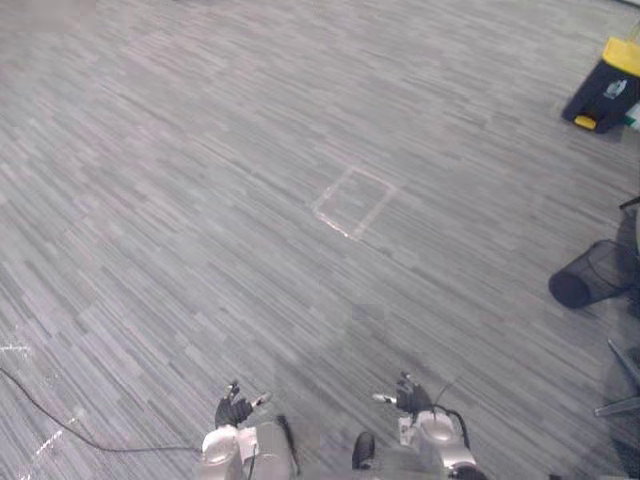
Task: Organize the slippers on the shoe rack
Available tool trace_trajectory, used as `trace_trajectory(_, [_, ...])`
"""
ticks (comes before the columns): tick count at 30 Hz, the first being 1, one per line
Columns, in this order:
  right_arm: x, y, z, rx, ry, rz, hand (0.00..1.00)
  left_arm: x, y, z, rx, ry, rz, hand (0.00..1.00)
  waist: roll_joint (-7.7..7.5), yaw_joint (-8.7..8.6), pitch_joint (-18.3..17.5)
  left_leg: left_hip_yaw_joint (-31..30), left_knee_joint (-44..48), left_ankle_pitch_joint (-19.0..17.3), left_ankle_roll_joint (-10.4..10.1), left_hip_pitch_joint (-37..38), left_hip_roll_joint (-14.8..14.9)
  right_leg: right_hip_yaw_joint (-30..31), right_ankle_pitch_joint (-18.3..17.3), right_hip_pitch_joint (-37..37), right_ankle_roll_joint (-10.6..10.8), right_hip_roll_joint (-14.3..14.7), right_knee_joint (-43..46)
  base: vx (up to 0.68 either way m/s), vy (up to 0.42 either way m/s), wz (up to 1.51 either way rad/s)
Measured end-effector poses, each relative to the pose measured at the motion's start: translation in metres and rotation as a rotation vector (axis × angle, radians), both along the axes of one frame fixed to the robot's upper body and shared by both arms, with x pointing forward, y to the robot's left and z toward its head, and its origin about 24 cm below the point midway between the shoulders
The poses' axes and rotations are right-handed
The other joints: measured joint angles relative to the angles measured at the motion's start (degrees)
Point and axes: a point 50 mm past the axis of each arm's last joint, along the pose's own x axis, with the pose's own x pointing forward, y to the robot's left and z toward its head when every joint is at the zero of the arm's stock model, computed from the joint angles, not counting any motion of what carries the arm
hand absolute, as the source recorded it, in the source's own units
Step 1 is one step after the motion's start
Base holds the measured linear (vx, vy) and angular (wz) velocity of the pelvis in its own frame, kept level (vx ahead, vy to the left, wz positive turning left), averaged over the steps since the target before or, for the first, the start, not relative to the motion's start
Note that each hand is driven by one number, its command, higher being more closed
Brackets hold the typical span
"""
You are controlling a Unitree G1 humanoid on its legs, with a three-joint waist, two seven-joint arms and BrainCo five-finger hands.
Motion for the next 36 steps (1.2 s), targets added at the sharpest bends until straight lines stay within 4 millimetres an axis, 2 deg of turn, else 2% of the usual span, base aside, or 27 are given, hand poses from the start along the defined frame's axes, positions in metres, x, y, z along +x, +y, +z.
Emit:
trace_trajectory(1, [-0.001,-0.002,-0.001,-0.012,0.009,0.003,0.0,-0.001,-0.001,-0.001,-0.002,0.004,0.0,0.0,0.17,0.59,-0.1,-2.2,-9.0,7.4,-0.3,0.4,-1.3,0.4,-1.0,2.3,1.6,-0.5,-1.0,0.38,0.196,-0.29])
trace_trajectory(2, [-0.002,-0.003,-0.002,-0.015,0.015,0.004,0.0,-0.002,-0.001,-0.001,-0.003,0.006,0.0,0.0,0.43,0.84,-0.1,-2.7,-9.4,10.4,-0.9,0.9,-1.6,0.8,-1.3,3.0,2.2,-0.4,-1.2,0.48,0.252,-0.38])
trace_trajectory(3, [-0.004,0.0,-0.004,-0.011,0.028,0.009,0.0,-0.002,0.001,-0.001,0.001,0.01,0.003,0.0,-0.85,1.05,-0.2,-2.6,-8.9,13.4,3.5,2.1,-2.9,1.3,-1.9,4.9,3.4,-1.6,-1.9,0.39,0.193,-0.11])
trace_trajectory(4, [-0.001,0.01,-0.002,0.013,0.017,0.017,0.0,0.0,0.008,0.001,0.022,0.003,-0.003,0.0,-2.53,0.59,-0.2,-2.6,-6.5,10.7,4.0,1.3,-3.7,0.4,-0.3,4.8,4.4,-2.8,-1.4,0.48,0.23,-0.01])
trace_trajectory(5, [0.0,0.012,-0.002,0.017,0.015,0.018,0.0,0.0,0.009,0.001,0.024,0.005,-0.003,0.0,-2.72,0.59,-0.2,-2.7,-5.0,10.1,4.4,0.9,-3.6,0.3,0.2,4.8,5.0,-3.0,-0.9,0.56,0.265,0.06])
trace_trajectory(7, [-0.006,0.013,-0.005,0.021,0.032,0.015,0.0,-0.002,0.01,-0.001,0.023,0.021,-0.006,0.0,-2.7,0.55,-0.2,-2.4,2.3,3.6,5.6,1.7,-2.5,0.9,0.5,3.5,5.8,-4.1,9.0,0.49,0.257,-0.06])
trace_trajectory(8, [-0.009,0.011,-0.006,0.021,0.039,0.009,0.0,-0.005,0.009,-0.002,0.023,0.027,-0.01,0.0,-2.69,0.5,-0.3,-2.4,2.9,1.2,5.6,3.5,-2.5,1.3,0.7,0.9,7.0,-5.3,17.4,0.42,0.268,-0.05])
trace_trajectory(9, [-0.013,0.01,-0.008,0.022,0.051,0.001,0.0,-0.006,0.009,-0.003,0.027,0.038,-0.026,0.0,-2.59,0.4,-0.1,-2.1,2.9,-1.7,5.5,6.6,-3.1,2.4,3.4,-4.6,9.3,-7.9,32.6,0.5,0.296,-0.03])
trace_trajectory(10, [-0.016,0.011,-0.009,0.027,0.058,0.003,0.0,-0.007,0.01,-0.004,0.037,0.051,-0.05,0.0,-2.54,0.0,0.0,-2.2,2.4,-3.5,5.4,9.7,-3.7,3.0,3.1,-8.9,9.1,-9.0,44.2,0.43,0.218,0.02])
trace_trajectory(11, [-0.019,0.011,-0.011,0.029,0.066,0.002,0.0,-0.007,0.011,-0.004,0.042,0.055,-0.059,0.0,-2.53,-0.18,0.0,-2.2,1.5,-4.1,5.2,12.0,-4.0,2.8,2.1,-10.8,8.6,-9.2,48.7,0.45,0.159,-0.04])
trace_trajectory(12, [-0.024,0.01,-0.013,0.03,0.079,0.001,0.0,-0.01,0.011,-0.005,0.044,0.064,-0.058,0.0,-2.42,-0.47,-0.1,-1.2,-1.5,-4.5,5.2,16.4,-4.3,1.8,-0.5,-13.9,6.6,-8.7,51.8,0.47,0.121,-0.16])
trace_trajectory(14, [-0.017,0.008,-0.009,0.025,0.052,0.003,0.0,-0.014,0.011,-0.006,0.042,0.073,-0.057,0.0,-1.91,-1.76,0.1,-0.8,-5.8,-4.5,5.1,21.7,-4.6,-3.0,-5.2,-18.0,4.2,-7.8,47.9,0.45,0.091,-0.07])
trace_trajectory(15, [-0.013,0.008,-0.007,0.022,0.039,0.008,0.0,-0.013,0.011,-0.006,0.041,0.071,-0.057,0.0,-1.74,-2.72,0.1,-0.5,-7.4,-4.4,5.0,23.4,-4.6,-5.3,-5.9,-20.1,3.5,-7.0,42.8,0.44,0.035,0.07])
trace_trajectory(16, [-0.009,0.008,-0.005,0.02,0.031,0.011,0.0,-0.011,0.01,-0.005,0.039,0.064,-0.06,0.0,-1.56,-2.78,0.2,0.5,-9.2,-4.3,4.8,25.3,-4.6,-7.2,-4.7,-22.3,2.3,-5.1,32.0,0.44,0.015,0.05])
trace_trajectory(18, [-0.007,0.008,-0.004,0.019,0.022,0.011,0.0,-0.004,0.009,-0.002,0.034,0.044,-0.07,0.0,-1.34,-3.17,0.4,0.7,-11.3,-4.5,4.2,27.7,-4.6,-8.0,0.8,-23.7,1.5,-2.1,15.2,0.5,-0.044,0.11])
trace_trajectory(19, [-0.007,0.007,-0.004,0.018,0.023,0.011,0.0,-0.004,0.009,-0.002,0.034,0.041,-0.071,0.0,-1.6,-3.54,0.4,0.5,-12.6,-5.1,2.8,30.2,-5.3,-8.3,6.5,-23.5,2.1,-0.6,4.1,0.67,-0.123,0.25])
trace_trajectory(20, [-0.012,0.007,-0.006,0.017,0.037,0.008,0.0,-0.005,0.009,-0.003,0.033,0.044,-0.07,0.0,-2.18,-3.53,0.3,0.3,-13.5,-6.4,0.6,33.4,-6.5,-8.2,8.3,-23.2,1.4,-0.4,1.6,0.58,-0.136,0.22])
trace_trajectory(21, [-0.014,0.006,-0.007,0.017,0.041,0.006,0.0,-0.008,0.01,-0.003,0.034,0.05,-0.068,0.0,-2.72,-3.56,0.0,0.1,-13.8,-7.0,-0.1,34.7,-7.1,-7.1,10.2,-23.2,-0.6,-0.5,1.7,0.61,-0.125,0.07])
trace_trajectory(22, [-0.011,-0.001,-0.006,-0.002,0.033,0.007,0.0,-0.011,0.004,-0.006,0.015,0.062,-0.059,0.0,-1.04,-3.77,-0.5,-1.2,-13.6,-7.7,-1.1,37.5,-6.0,-5.4,15.2,-23.8,-3.6,0.0,7.6,0.63,-0.129,0.03])
trace_trajectory(24, [-0.011,-0.007,-0.005,-0.016,0.029,0.002,0.0,-0.012,-0.005,-0.008,-0.01,0.059,-0.064,0.0,1.71,-3.7,-1.6,-3.6,-4.7,-7.7,-1.1,34.8,-2.3,-5.6,9.5,-24.5,-5.0,1.9,12.9,0.7,-0.183,-0.03])
trace_trajectory(25, [-0.009,-0.009,-0.003,-0.018,0.019,-0.002,0.0,-0.012,-0.008,-0.008,-0.018,0.06,-0.067,0.0,2.94,-3.81,-1.4,-6.0,7.2,-6.4,-2.8,30.4,0.7,-6.6,7.0,-22.8,-5.1,3.0,13.7,0.64,-0.184,-0.1])
trace_trajectory(26, [-0.011,-0.008,-0.003,-0.016,0.018,-0.003,0.0,-0.012,-0.012,-0.01,-0.032,0.068,-0.069,0.0,3.98,-3.88,-1.2,-7.6,19.1,-1.7,-4.7,26.1,3.7,-6.6,5.6,-19.9,-6.0,4.9,12.9,0.62,-0.123,-0.16])
trace_trajectory(27, [-0.013,-0.008,-0.004,-0.015,0.024,-0.005,0.0,-0.013,-0.014,-0.01,-0.039,0.069,-0.069,0.0,4.29,-3.73,-1.1,-8.4,25.4,1.3,-5.5,23.9,5.1,-6.3,4.9,-17.9,-6.5,5.8,12.2,0.71,-0.104,-0.25])
trace_trajectory(28, [-0.017,-0.008,-0.006,-0.011,0.035,-0.012,0.0,-0.012,-0.016,-0.01,-0.047,0.067,-0.07,0.0,4.12,-3.62,-0.8,-7.5,34.8,-0.3,-6.1,20.4,7.7,-5.5,3.1,-14.2,-7.2,7.2,10.7,0.45,-0.043,-0.24])
trace_trajectory(30, [-0.018,-0.005,-0.006,0.001,0.039,-0.019,0.0,-0.01,-0.015,-0.009,-0.051,0.055,-0.074,0.0,2.67,-3.43,-0.3,-4.5,39.8,-3.2,-4.0,16.2,8.6,-3.0,1.9,-8.6,-6.7,7.7,7.5,0.45,-0.026,-0.3])
trace_trajectory(33, [-0.023,-0.003,-0.009,0.012,0.059,-0.029,0.0,-0.005,-0.012,-0.005,-0.044,0.028,-0.069,0.0,1.87,-2.34,-0.6,-1.0,29.5,-8.0,-1.5,9.1,7.5,1.9,2.2,-3.0,-5.7,7.6,3.6,0.53,0.088,-0.9])
trace_trajectory(36, [-0.018,-0.001,-0.007,0.03,0.045,-0.058,0.0,-0.001,-0.007,-0.002,-0.028,0.011,-0.071,0.0,1.01,-1.95,0.1,-5.4,13.7,-7.3,-1.3,4.5,3.8,6.5,0.8,-0.2,-3.4,5.4,2.7,0.34,0.207,-0.79])
